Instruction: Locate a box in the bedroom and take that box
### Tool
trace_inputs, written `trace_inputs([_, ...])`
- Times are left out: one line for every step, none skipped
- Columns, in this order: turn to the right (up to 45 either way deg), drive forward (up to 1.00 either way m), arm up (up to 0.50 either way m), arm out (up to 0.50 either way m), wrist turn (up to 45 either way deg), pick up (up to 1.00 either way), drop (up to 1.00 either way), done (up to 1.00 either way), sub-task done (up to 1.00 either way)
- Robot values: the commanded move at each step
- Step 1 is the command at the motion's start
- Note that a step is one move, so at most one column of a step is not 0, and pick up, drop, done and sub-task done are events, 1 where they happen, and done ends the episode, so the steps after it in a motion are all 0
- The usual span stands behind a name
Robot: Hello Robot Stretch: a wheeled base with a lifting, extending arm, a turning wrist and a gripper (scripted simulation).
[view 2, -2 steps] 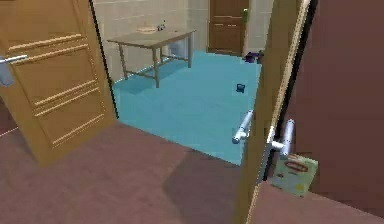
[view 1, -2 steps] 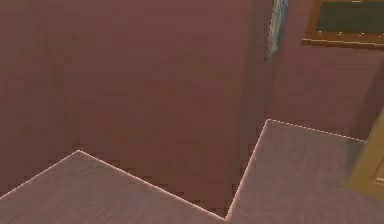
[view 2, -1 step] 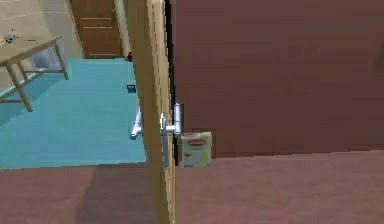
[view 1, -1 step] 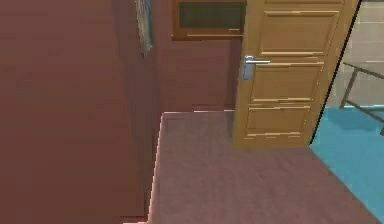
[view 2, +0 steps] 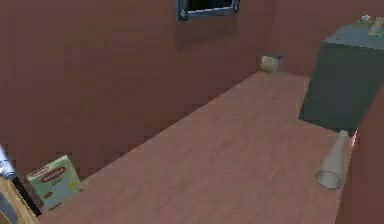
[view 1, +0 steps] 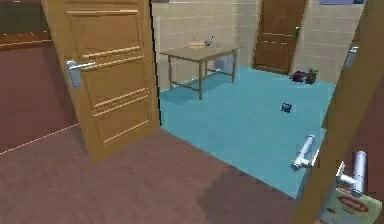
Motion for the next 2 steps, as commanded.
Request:
trace_inputs([45.0, 0.00, 0.00, 0.00, 0.0, 0.00, 0.00, 0.00, 0.00])
trace_inputs([21.0, 0.00, 0.00, 0.00, 0.0, 0.00, 0.00, 0.00, 0.00])
